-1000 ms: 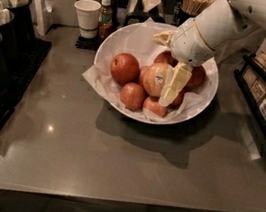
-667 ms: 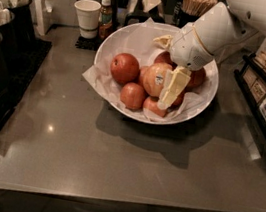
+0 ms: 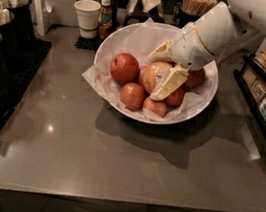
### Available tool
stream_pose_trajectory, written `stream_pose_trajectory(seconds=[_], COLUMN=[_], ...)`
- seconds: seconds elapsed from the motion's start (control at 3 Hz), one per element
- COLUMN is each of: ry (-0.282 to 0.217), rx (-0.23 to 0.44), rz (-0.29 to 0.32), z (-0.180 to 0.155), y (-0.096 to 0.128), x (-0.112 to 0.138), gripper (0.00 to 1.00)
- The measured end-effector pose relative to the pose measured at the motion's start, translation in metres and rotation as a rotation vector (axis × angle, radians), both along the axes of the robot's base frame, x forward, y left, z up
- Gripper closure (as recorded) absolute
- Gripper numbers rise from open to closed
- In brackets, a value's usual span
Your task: Pick apple from white bowl
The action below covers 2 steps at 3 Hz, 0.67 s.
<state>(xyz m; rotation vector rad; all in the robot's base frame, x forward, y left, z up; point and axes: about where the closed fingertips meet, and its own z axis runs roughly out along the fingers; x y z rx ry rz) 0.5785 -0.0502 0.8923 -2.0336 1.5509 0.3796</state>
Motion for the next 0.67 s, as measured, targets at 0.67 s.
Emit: stream_pose_trajectory(seconds=[0.67], ry=[0.0], rx=[0.0], rz=[0.0], z=[0.0], y=[0.0], x=[0.0], gripper=[0.88])
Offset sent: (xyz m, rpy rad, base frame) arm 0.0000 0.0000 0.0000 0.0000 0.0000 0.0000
